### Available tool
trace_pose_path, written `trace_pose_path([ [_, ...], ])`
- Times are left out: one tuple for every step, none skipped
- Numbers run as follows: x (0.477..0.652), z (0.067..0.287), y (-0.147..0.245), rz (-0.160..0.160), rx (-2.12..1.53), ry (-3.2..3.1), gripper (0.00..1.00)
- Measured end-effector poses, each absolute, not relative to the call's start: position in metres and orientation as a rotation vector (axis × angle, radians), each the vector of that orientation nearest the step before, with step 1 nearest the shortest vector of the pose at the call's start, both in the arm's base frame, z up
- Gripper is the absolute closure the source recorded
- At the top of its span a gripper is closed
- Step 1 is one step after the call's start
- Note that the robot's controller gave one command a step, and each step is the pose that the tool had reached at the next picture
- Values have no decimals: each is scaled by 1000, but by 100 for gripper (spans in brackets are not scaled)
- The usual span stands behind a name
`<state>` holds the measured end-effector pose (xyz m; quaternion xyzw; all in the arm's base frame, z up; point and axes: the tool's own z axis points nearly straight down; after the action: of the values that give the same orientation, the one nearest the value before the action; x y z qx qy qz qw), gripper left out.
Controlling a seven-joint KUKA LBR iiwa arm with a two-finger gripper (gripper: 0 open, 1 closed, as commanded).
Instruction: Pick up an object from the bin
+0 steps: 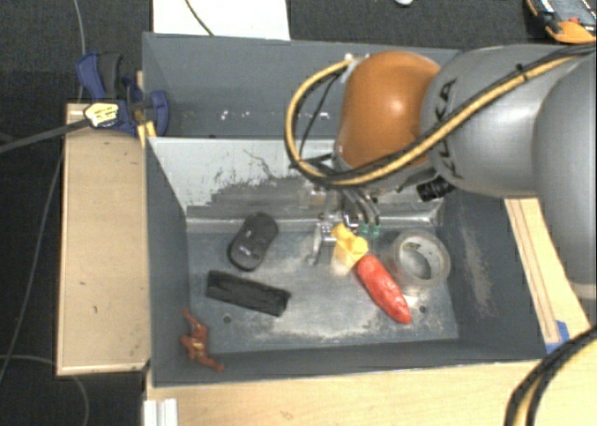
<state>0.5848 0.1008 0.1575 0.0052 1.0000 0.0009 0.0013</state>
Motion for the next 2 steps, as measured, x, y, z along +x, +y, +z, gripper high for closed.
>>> trace_pose_path([
  [585,157,101,3,17,3139,0],
  [560,163,63,4,435,3107,0],
])
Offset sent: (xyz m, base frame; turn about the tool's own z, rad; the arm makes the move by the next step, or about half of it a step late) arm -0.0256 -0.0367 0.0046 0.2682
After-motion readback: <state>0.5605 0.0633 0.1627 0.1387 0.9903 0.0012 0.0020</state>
